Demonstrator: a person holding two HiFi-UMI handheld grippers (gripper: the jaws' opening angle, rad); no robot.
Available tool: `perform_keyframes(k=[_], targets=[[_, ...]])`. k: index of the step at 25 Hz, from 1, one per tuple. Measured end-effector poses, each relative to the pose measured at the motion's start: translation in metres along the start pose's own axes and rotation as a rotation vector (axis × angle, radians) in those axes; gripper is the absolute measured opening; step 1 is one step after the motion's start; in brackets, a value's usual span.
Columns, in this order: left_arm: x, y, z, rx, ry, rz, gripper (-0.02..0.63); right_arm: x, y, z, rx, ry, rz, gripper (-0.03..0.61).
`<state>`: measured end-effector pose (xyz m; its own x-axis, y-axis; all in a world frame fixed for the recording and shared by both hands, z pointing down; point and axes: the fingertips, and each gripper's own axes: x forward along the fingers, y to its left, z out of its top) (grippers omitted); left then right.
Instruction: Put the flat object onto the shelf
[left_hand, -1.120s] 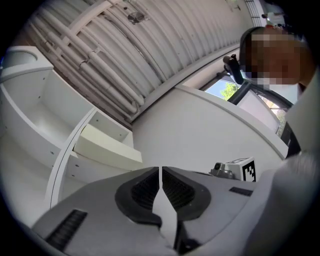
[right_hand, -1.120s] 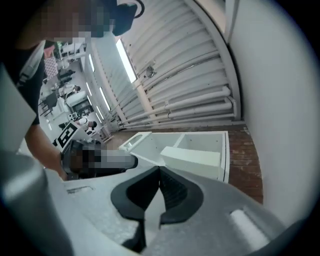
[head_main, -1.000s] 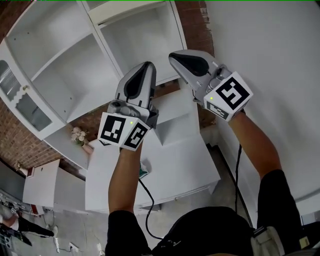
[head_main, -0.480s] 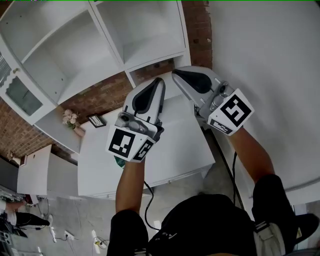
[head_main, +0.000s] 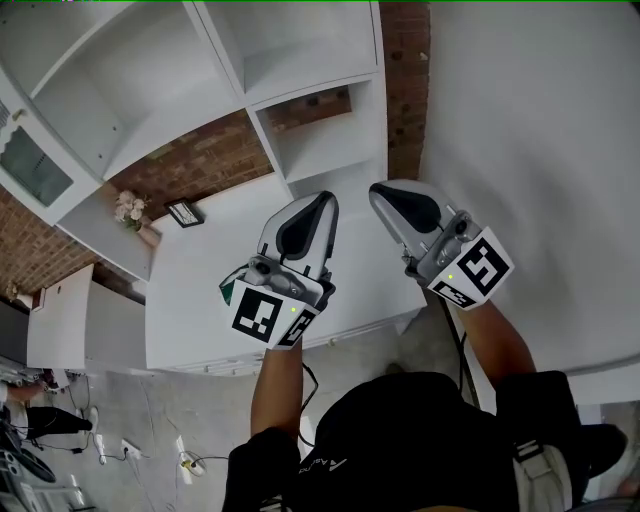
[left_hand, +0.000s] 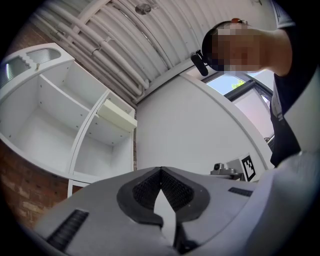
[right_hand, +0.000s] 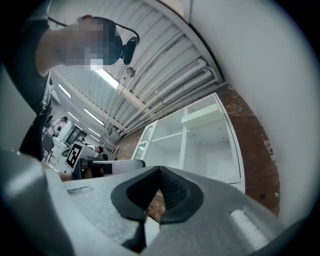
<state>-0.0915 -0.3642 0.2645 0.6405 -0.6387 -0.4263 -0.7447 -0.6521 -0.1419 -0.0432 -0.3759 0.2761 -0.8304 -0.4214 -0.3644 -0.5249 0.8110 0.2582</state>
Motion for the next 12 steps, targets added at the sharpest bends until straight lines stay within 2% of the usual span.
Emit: perform_keyframes(k=[7,12], targets=[[-0.015,-0.014,-0.025,-0.023,0.053,-0.005,-0.003,-0.019,0.016,-0.030,0.016,0.042,-0.017,0.000],[-0.016,-0.017,-0.037,-0.031,0.073,-0.005,-0.002,-0.025,0.015,-0.037,0.028,0.047,-0.028,0.000]])
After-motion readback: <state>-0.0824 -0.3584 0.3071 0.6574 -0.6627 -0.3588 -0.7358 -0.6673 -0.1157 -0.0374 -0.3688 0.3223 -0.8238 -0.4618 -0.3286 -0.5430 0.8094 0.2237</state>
